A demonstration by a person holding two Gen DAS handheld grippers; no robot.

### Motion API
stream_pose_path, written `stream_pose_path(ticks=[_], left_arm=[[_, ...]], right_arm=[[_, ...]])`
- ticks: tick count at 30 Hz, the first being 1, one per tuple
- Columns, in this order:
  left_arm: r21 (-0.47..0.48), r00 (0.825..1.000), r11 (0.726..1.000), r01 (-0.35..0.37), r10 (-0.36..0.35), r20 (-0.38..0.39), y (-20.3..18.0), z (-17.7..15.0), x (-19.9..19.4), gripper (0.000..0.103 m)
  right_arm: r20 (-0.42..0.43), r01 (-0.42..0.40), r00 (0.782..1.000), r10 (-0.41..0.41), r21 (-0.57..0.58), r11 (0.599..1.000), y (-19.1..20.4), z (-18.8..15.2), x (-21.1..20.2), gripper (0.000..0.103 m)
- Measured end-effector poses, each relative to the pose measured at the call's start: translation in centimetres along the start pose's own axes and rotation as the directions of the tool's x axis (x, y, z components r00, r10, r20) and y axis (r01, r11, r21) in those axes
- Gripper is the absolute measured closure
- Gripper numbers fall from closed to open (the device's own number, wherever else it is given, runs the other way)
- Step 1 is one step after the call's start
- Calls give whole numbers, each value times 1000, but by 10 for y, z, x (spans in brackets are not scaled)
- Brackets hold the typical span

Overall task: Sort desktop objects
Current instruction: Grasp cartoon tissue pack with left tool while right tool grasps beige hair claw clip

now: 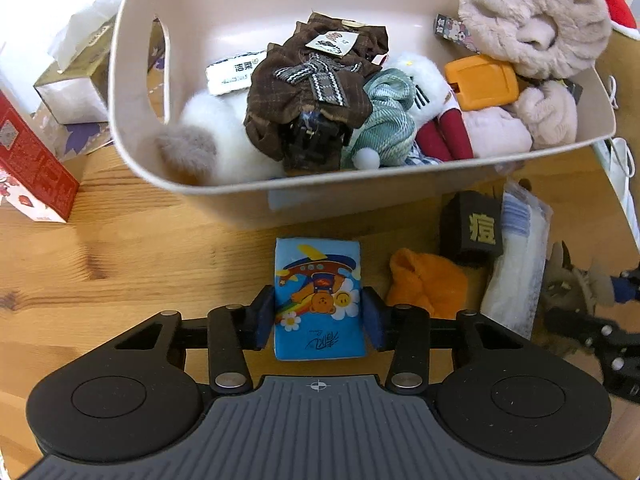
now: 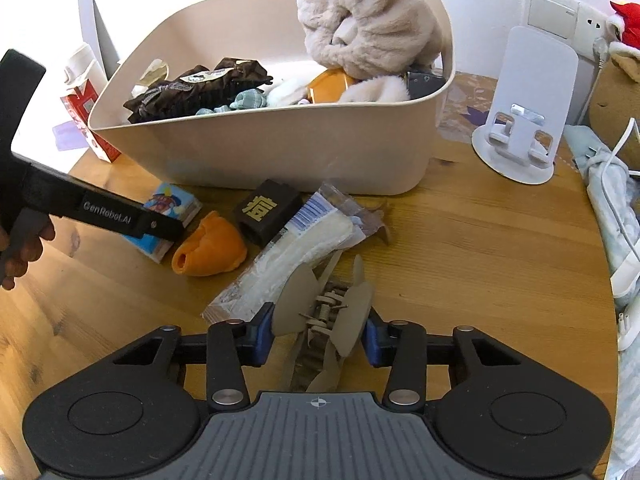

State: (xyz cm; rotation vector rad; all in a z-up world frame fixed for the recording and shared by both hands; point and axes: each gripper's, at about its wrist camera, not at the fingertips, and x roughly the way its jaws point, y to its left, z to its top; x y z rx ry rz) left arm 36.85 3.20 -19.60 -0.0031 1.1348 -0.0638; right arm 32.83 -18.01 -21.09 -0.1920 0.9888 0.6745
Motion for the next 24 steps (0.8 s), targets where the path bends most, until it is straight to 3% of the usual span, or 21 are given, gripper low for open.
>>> stream_pose_path(ticks=[13, 24], left_arm=[[-1, 999, 1000, -14, 14, 36, 13, -20, -35, 57], [18, 995, 1000, -26, 24, 92, 0, -32, -66, 57]], right_arm=[[53, -4, 999, 4, -1, 1000, -3, -5, -31, 63], [103, -11, 995, 12, -11, 1000, -7, -13, -68, 63]])
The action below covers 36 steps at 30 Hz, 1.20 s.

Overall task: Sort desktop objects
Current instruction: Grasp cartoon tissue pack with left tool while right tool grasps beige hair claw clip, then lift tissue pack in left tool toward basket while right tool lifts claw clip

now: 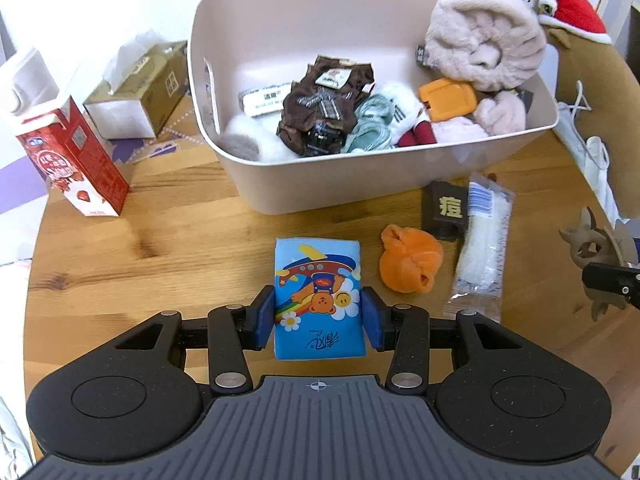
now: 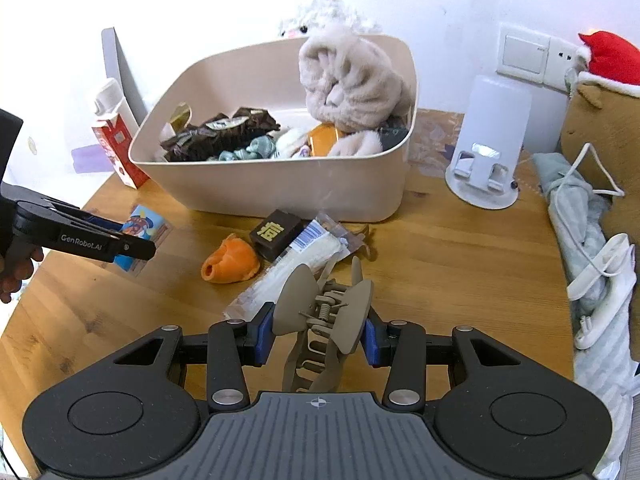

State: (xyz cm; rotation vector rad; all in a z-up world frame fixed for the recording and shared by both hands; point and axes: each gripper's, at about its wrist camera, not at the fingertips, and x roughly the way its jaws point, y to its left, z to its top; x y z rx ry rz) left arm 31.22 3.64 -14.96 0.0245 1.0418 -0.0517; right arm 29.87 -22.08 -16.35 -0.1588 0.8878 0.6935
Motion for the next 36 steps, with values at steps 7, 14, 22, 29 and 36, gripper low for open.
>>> stream_pose_path(ticks=[7, 14, 22, 29, 36], left_arm=[[-4, 999, 1000, -6, 6, 35, -1, -4, -22, 57], [7, 997, 1000, -12, 12, 76, -1, -4, -47, 57], [-28, 988, 999, -46, 50, 149, 4, 3, -72, 57], [-36, 976, 997, -68, 74, 205, 15, 16, -93, 57], [-42, 961, 996, -83, 91, 261, 24, 39, -112, 57]], right_arm=[[32, 15, 999, -15, -11, 1000, -8, 1, -24, 63], [83, 20, 996, -17, -27, 999, -13, 11, -50, 63], [150, 14, 989, -6, -55, 998, -14, 29, -76, 63], [212, 3, 977, 17, -95, 995, -7, 48, -90, 63], [278, 5, 960, 27, -114, 993, -5, 80, -95, 62]])
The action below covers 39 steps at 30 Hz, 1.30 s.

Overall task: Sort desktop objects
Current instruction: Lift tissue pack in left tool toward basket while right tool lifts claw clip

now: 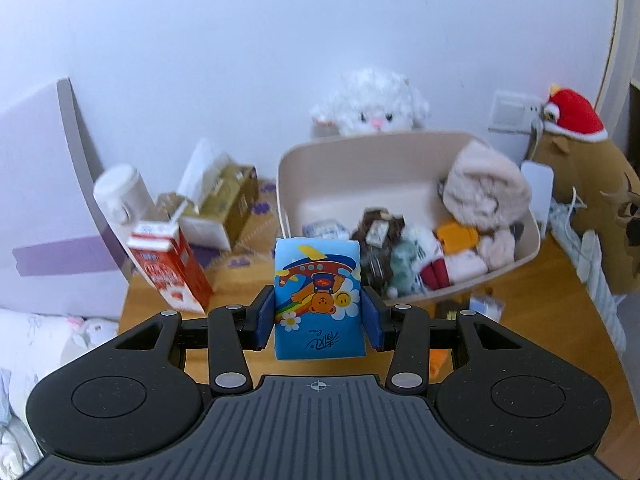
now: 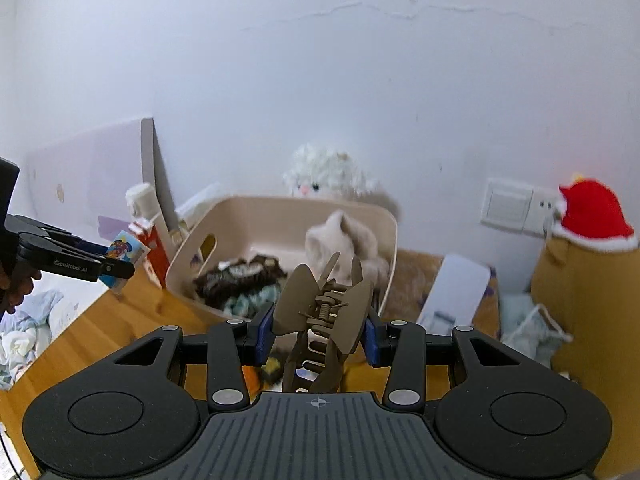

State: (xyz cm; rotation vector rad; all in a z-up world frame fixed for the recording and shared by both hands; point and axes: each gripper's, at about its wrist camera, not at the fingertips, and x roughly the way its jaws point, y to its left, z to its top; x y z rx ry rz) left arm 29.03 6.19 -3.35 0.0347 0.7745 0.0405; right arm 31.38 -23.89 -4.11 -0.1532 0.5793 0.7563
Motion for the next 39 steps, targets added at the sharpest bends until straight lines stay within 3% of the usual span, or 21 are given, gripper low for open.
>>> stream_pose_path(ticks=[12, 22, 29, 33, 39], left_arm=[[62, 995, 998, -17, 11, 98, -1, 47, -1, 57], [98, 992, 995, -7, -6, 126, -7, 65, 21, 57], [130, 996, 992, 3, -15, 93, -16, 66, 52, 57], [115, 998, 993, 11, -19, 61, -14, 67, 69, 57], [126, 999, 992, 31, -32, 8, -16, 69, 98, 57]], right_arm=[[97, 42, 994, -40, -19, 999, -19, 46, 24, 62], [98, 28, 995, -25, -21, 999, -25, 65, 49, 62], [125, 35, 992, -27, -63, 997, -7, 79, 70, 62], [93, 48, 995, -37, -119, 992, 3, 82, 91, 62], [53, 35, 998, -29, -115, 993, 14, 87, 118, 67]])
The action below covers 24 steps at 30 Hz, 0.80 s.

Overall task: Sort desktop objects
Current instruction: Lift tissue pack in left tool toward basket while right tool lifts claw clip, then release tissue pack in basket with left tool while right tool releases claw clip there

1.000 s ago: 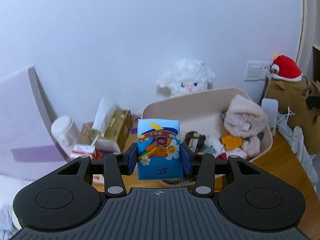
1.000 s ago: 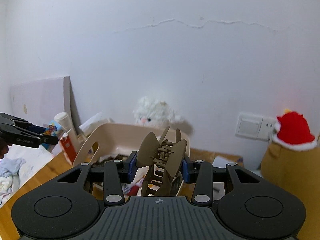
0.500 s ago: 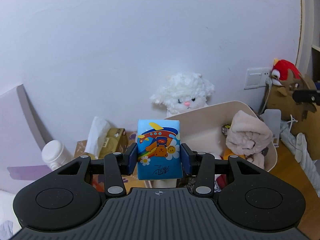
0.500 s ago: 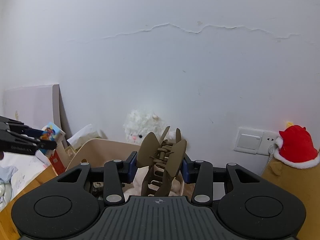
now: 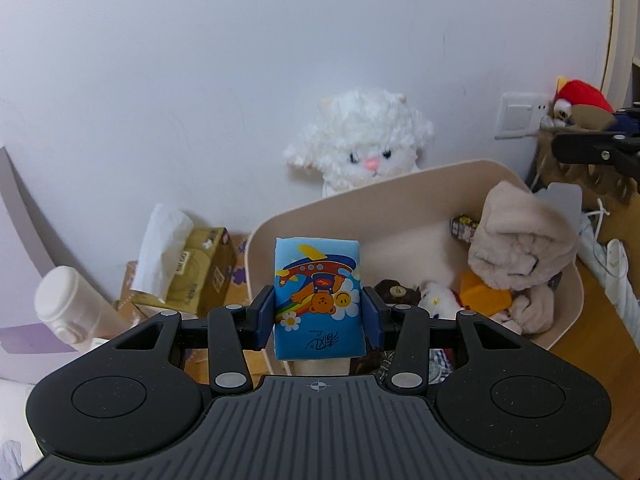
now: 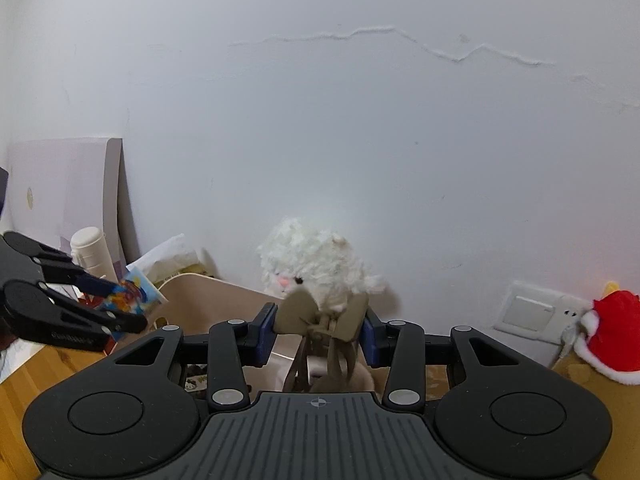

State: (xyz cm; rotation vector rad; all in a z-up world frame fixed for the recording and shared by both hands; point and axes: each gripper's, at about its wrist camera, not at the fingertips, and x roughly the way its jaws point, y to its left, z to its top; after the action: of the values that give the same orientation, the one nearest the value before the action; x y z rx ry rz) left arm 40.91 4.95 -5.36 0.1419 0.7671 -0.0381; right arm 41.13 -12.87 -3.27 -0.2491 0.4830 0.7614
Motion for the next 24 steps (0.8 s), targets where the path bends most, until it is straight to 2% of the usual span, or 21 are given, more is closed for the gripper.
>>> stream_pose_path(ticks=[6, 16, 19, 21, 24], left_arm=[[-12, 999, 1000, 16, -17, -49, -5, -2, 29, 57], [-23, 991, 999, 40, -42, -130, -10, -3, 61, 57], [-27, 987, 999, 43, -47, -153, -11, -3, 66, 57], [-29, 985, 999, 46, -50, -162, -12, -4, 68, 52], [-40, 982, 997, 63, -69, -175, -14, -5, 67, 38]], right_arm=[[-62, -11, 998, 13, 37, 999, 11, -7, 37, 67], [-173, 1, 985, 0, 4, 1000, 24, -16, 91, 66], [-202, 1, 979, -7, -28, 1000, 27, -18, 99, 55], [-213, 1, 977, -12, -49, 999, 30, -19, 101, 48], [-215, -5, 977, -8, -59, 998, 31, -20, 98, 31]])
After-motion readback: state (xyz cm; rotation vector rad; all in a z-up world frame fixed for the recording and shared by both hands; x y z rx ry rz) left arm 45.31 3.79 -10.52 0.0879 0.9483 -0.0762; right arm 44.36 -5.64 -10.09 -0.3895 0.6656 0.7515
